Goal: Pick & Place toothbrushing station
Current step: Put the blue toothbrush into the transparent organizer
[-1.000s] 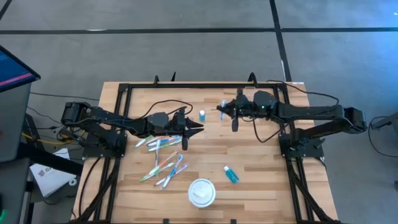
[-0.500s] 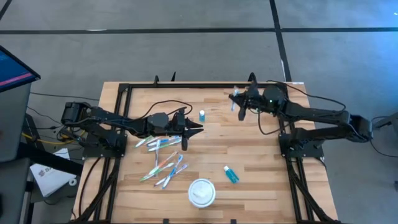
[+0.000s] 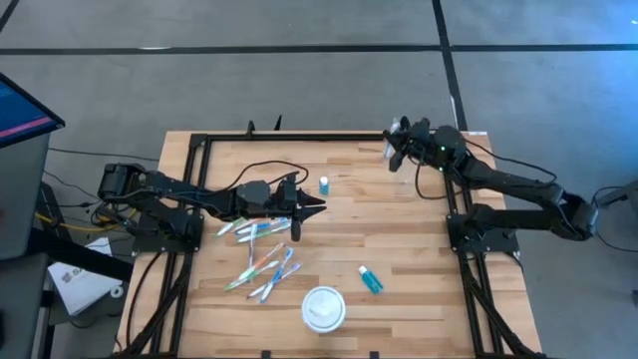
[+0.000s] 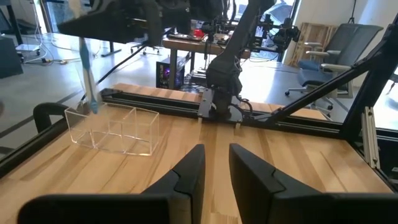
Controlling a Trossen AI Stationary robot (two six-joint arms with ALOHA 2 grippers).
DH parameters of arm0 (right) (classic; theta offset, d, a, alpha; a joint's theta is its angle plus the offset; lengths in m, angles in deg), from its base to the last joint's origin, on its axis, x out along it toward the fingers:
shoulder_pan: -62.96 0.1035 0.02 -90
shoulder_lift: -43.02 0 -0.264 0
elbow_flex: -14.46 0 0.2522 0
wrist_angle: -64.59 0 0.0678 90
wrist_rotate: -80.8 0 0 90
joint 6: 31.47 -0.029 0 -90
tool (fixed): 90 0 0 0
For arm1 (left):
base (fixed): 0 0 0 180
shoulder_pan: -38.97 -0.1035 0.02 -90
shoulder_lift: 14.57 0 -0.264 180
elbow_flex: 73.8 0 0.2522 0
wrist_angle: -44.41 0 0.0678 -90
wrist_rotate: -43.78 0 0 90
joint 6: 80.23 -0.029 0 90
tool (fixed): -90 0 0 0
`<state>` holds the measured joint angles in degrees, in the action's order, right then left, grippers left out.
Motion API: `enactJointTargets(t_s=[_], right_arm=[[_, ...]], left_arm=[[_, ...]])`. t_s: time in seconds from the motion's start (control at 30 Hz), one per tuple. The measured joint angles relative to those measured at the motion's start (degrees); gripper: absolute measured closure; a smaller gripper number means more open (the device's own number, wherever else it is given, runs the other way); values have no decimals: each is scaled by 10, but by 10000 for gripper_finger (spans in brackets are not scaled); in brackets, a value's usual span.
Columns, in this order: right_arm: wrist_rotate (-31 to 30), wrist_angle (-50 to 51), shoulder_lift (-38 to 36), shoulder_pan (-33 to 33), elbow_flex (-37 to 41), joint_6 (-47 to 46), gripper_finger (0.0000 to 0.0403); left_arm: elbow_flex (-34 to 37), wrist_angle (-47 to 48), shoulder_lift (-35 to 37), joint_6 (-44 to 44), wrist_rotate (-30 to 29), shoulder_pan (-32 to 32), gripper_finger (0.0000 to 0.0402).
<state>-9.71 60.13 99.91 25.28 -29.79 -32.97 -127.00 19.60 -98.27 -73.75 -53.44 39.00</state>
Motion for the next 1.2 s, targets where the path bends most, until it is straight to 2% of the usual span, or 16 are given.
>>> enactJointTargets(t_s=[0.7,1.2], right_arm=[[-16,8,12,-122,0,-2,399],[-17,-46,99,-150,-1,0,399]], left_arm=[[0,0,0,2,0,0,335],[0,2,0,2,0,0,335]])
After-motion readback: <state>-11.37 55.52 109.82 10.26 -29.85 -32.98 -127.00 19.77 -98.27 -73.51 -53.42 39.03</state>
